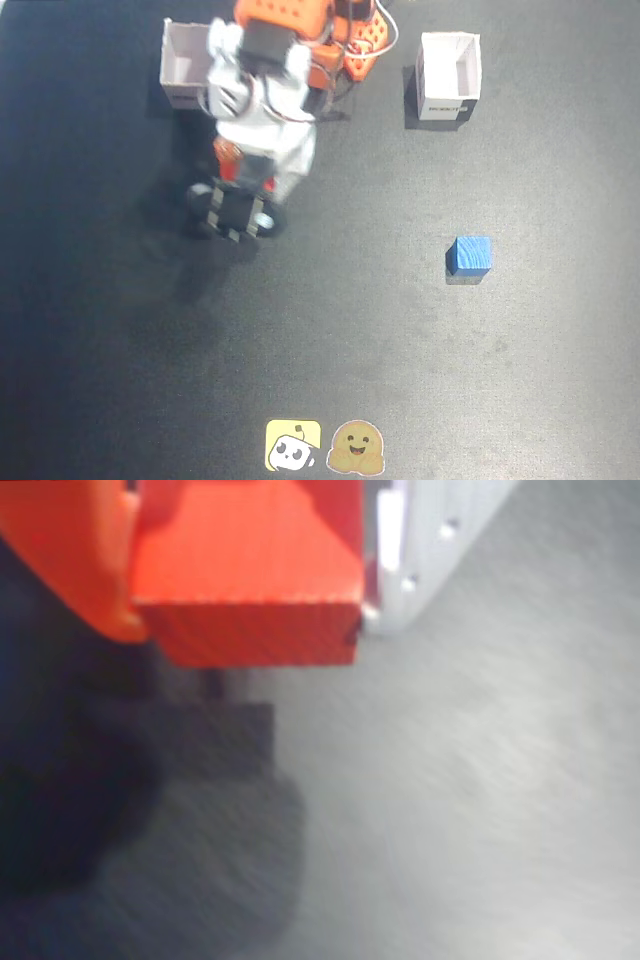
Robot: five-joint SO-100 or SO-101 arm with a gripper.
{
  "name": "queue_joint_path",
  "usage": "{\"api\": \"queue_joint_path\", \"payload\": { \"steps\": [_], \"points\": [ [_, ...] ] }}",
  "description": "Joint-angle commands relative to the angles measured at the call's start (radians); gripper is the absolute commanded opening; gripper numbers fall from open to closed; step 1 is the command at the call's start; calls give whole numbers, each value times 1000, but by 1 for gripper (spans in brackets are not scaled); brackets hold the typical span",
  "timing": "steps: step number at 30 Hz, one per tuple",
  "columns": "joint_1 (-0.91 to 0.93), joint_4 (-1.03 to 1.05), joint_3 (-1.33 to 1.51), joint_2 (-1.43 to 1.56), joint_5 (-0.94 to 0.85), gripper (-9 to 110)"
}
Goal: Put the red cube in the right box and the blue cube in the left box.
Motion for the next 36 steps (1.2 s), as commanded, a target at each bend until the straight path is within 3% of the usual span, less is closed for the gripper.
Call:
{"api": "queue_joint_path", "payload": {
  "steps": [1,14,24,36],
  "points": [
    [81,21,-48,49,-2,12],
    [399,92,-43,89,0,12],
    [673,127,-51,107,-95,12],
    [824,186,-41,156,-112,12]
  ]
}}
